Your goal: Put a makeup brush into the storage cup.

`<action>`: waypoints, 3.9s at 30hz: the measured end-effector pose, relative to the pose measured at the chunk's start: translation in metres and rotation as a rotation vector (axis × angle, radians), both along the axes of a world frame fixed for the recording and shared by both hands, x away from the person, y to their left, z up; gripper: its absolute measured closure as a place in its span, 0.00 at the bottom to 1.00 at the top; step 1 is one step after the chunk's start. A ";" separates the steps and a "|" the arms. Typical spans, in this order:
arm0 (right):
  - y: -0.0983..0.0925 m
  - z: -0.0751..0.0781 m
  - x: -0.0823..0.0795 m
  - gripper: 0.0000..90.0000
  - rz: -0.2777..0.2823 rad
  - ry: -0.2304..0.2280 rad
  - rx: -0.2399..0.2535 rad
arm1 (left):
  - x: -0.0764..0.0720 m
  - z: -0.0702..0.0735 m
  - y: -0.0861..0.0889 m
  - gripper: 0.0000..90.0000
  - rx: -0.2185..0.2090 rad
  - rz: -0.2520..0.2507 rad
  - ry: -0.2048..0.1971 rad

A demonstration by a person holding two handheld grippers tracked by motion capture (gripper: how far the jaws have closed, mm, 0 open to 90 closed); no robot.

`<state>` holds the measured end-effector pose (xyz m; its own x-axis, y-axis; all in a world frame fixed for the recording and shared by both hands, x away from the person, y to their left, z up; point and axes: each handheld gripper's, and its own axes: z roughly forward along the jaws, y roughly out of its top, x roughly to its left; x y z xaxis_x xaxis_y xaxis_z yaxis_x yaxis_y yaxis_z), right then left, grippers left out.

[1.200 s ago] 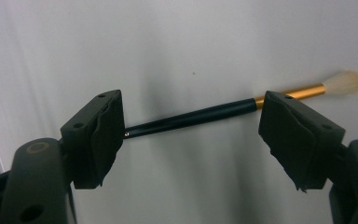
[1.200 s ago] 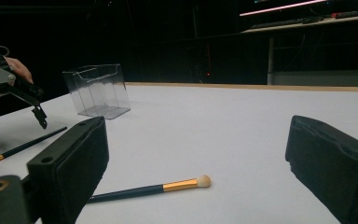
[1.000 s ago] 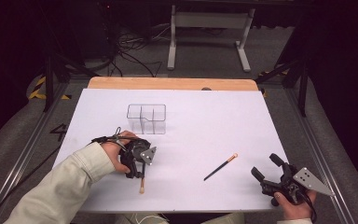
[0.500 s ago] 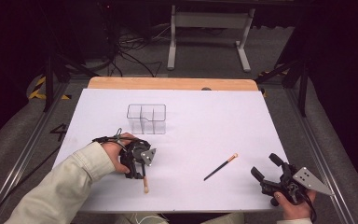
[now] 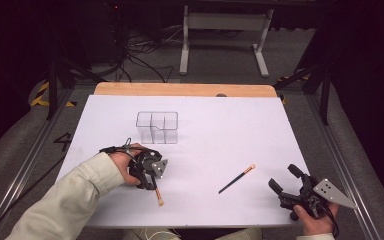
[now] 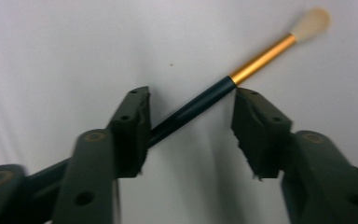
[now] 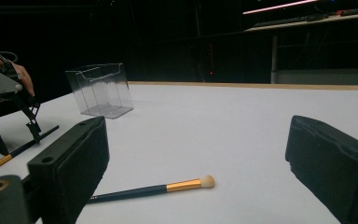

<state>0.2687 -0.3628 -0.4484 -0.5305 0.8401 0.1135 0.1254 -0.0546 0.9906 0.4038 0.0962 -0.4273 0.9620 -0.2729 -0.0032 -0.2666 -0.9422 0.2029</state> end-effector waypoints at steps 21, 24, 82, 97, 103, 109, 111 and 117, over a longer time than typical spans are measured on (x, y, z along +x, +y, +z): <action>0.000 0.000 0.001 0.08 0.006 0.003 0.002 | -0.002 0.004 -0.008 0.92 0.062 -0.003 -0.030; 0.000 0.000 0.001 0.08 0.006 0.004 -0.001 | -0.002 0.003 -0.009 0.92 0.059 0.008 -0.027; 0.008 -0.002 0.013 0.08 0.026 0.021 -0.024 | -0.004 0.066 0.041 0.92 -0.757 0.317 0.078; 0.008 -0.002 0.013 0.08 0.026 0.022 -0.023 | -0.005 0.065 0.046 0.92 -0.930 0.430 0.054; 0.008 -0.002 0.013 0.08 0.026 0.022 -0.023 | -0.005 0.063 0.046 0.92 -1.009 0.464 0.031; 0.008 -0.002 0.013 0.08 0.026 0.022 -0.025 | -0.004 0.063 0.047 0.92 -1.073 0.491 0.015; 0.008 -0.002 0.013 0.08 0.025 0.024 -0.025 | -0.004 0.064 0.047 0.92 -1.084 0.495 0.010; 0.009 -0.002 0.013 0.08 0.026 0.022 -0.027 | -0.003 0.065 0.050 0.92 -1.134 0.538 -0.029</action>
<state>0.2817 -0.3542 -0.4509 -0.5497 0.8290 0.1029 0.1485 -0.0243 0.9886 0.4010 0.1457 -0.3624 0.9480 0.3181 -0.0012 0.0792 -0.2321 0.9695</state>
